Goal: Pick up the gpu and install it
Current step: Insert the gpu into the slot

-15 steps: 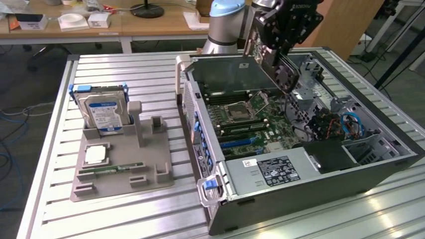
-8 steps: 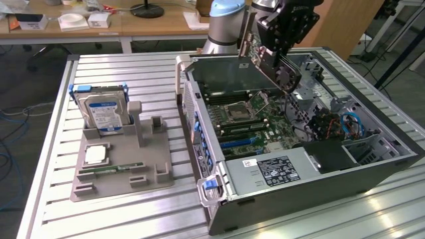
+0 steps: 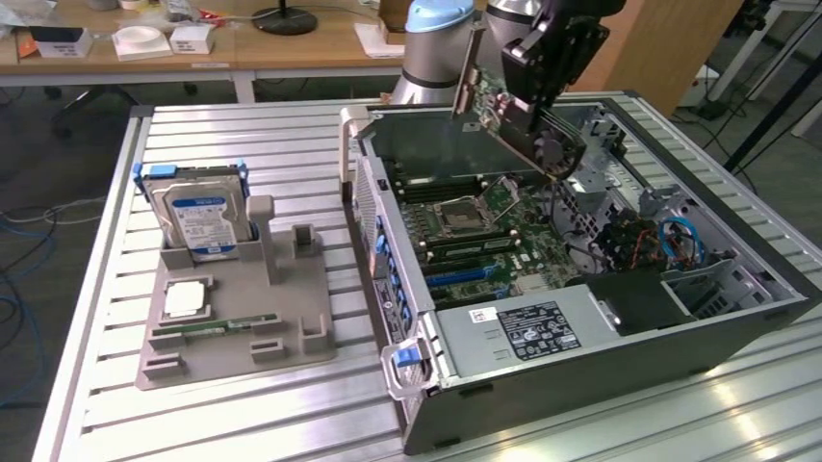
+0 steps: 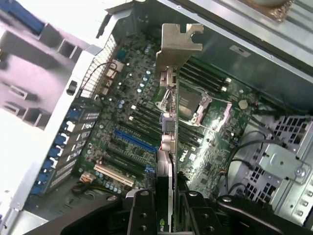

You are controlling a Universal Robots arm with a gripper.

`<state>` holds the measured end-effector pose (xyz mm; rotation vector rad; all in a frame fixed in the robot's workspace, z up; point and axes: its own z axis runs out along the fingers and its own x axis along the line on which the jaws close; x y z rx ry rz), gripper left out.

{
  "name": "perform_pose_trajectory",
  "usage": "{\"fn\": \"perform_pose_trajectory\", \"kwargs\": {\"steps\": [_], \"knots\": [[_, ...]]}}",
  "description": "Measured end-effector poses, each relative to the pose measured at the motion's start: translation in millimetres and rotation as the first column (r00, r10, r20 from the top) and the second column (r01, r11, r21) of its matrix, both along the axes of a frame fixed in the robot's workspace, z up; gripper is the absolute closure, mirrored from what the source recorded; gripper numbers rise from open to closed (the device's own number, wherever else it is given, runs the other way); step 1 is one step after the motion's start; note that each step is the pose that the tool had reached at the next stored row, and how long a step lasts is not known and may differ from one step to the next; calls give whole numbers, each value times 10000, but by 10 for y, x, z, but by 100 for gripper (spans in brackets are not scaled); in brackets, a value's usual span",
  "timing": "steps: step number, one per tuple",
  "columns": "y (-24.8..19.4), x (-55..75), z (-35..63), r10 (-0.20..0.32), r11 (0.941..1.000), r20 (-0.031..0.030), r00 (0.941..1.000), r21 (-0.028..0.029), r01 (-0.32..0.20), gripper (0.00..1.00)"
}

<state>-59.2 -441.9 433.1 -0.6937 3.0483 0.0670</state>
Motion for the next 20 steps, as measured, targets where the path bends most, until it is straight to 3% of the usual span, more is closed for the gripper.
{"fn": "perform_pose_trajectory", "kwargs": {"steps": [5,10,15,20], "knots": [[0,0,-19,883,9961,0,9961,0,-883,74],[0,0,-38,1752,9845,0,9845,1,-1752,74],[0,0,-55,2596,9657,0,9657,0,-2596,74],[0,0,-70,3442,9389,0,9389,0,-3442,74]]}}
